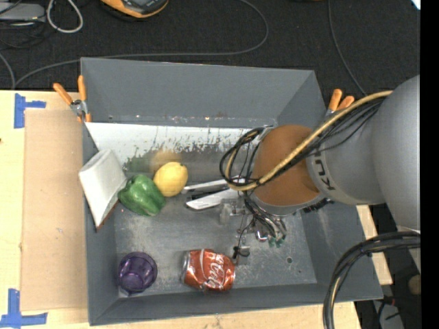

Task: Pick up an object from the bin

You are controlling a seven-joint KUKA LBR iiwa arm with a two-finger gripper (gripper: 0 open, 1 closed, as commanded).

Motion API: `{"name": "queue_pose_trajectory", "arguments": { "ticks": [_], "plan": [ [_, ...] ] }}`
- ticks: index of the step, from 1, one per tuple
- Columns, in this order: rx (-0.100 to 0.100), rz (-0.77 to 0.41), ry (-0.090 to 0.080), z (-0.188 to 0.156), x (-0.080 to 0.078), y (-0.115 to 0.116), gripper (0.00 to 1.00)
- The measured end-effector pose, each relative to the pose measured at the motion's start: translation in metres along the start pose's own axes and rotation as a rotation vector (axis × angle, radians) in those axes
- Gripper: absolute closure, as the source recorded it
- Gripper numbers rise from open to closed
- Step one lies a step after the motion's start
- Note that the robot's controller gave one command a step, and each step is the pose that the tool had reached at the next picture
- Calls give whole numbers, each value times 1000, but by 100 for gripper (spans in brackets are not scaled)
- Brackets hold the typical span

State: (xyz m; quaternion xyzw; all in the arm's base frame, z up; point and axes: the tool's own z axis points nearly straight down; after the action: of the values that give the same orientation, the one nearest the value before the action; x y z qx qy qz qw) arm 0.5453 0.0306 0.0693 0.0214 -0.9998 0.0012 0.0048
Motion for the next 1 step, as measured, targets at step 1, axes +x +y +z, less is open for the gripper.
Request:
{"name": "queue_pose_trajectory", "arguments": {
  "ticks": [1],
  "plan": [
    [-6, -63, -7, -19, -37, 76, 0]
  ]
}}
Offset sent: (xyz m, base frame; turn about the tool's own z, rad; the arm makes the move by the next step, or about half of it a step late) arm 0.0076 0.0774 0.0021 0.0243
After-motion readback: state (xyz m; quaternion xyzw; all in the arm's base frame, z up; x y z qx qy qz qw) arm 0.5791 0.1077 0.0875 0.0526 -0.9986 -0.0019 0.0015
